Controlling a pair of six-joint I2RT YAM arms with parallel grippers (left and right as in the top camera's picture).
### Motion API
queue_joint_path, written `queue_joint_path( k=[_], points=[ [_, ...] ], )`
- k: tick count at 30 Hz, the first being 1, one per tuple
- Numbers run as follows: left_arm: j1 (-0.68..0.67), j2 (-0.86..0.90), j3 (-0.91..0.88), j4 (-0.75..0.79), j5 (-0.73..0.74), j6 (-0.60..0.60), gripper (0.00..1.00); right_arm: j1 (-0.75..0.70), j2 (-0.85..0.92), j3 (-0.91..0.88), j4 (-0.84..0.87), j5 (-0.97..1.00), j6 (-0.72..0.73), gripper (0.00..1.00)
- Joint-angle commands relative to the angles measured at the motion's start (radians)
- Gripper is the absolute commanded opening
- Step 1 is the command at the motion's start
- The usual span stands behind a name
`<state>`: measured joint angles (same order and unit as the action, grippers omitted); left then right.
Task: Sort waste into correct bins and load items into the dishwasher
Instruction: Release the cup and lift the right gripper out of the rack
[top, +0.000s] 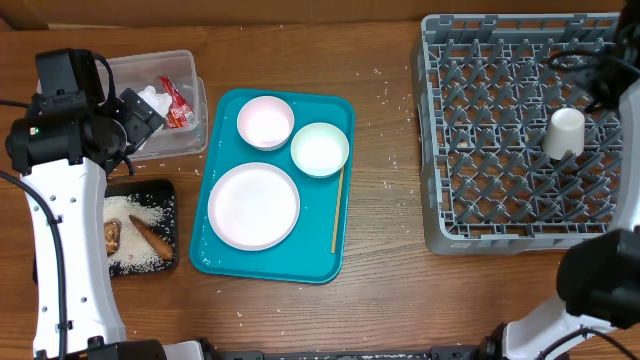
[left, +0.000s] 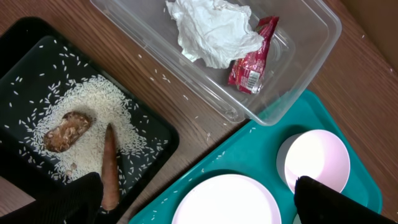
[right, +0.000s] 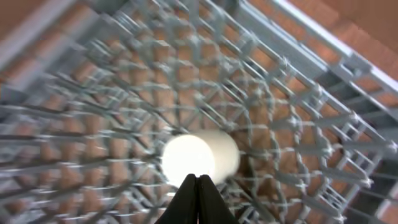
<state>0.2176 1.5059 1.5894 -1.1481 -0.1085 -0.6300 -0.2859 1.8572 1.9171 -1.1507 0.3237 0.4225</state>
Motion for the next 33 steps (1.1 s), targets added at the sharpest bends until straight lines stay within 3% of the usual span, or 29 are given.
queue_joint_path(
  k=[1, 15, 33],
  points=[
    [-0.002, 0.000, 0.002, 0.000, 0.001, -0.013, 1.00, 0.005, 0.006, 0.008, 0.020, -0.072, -0.037, 0.04],
    [-0.002, 0.000, 0.002, 0.000, 0.001, -0.013, 1.00, 0.002, 0.223, -0.003, 0.019, -0.097, -0.056, 0.04],
    [-0.002, 0.000, 0.002, 0.000, 0.001, -0.013, 1.00, -0.067, 0.232, -0.012, -0.068, -0.037, -0.052, 0.04]
  ],
)
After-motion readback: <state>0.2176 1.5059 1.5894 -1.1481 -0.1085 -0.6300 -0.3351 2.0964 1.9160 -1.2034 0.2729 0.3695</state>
